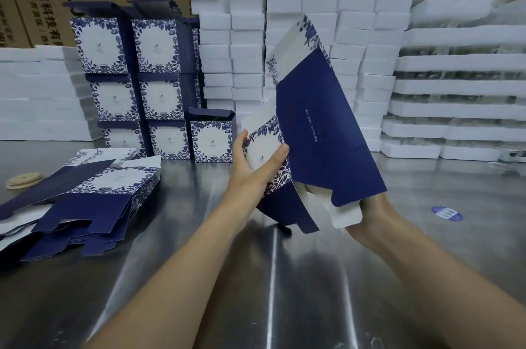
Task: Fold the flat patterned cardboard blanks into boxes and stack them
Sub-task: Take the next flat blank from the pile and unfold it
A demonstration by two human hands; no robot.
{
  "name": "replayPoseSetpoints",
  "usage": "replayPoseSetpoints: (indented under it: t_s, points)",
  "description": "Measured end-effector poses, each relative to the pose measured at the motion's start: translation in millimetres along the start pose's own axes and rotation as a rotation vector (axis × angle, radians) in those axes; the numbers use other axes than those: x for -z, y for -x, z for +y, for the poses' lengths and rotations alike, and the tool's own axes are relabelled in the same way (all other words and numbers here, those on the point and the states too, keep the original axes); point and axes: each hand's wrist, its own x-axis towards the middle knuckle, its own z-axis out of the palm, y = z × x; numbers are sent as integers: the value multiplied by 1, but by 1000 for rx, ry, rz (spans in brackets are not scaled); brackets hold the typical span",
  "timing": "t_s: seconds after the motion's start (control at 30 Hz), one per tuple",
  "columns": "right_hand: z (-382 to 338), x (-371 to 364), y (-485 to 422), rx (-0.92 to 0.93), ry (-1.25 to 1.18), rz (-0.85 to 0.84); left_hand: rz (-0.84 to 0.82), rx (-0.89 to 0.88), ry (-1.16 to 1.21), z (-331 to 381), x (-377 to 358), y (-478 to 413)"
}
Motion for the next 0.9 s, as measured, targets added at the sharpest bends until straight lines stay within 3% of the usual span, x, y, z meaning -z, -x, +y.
replayPoseSetpoints:
  t_s: [0.1,0.2,0.33,0.43,0.5,0.63,0.77,0.9]
  points:
    - [-10,-1,3,14,-87,-65,132,-125,-70,-1,5,-2]
    - [-29,3,1,-107,-214,-180,233,-290,-143,7,7,-2]
    - [-40,24,-3,-38,185,-309,367,-492,-407,16,7,7]
    - [-35,28,-5,164,420,-110,351,-656,-493,16,3,13]
    - [-33,30,-5,180,367,-4,320,-631,-396,19,3,12]
    - [-33,28,-4,171,355,140,246,-329,-183,20,9,5]
    - [-26,15,1,365,516,241,214,-405,-278,15,0,7]
    - [-7,-5,6,574,685,65,67,-502,-287,16,-18,21]
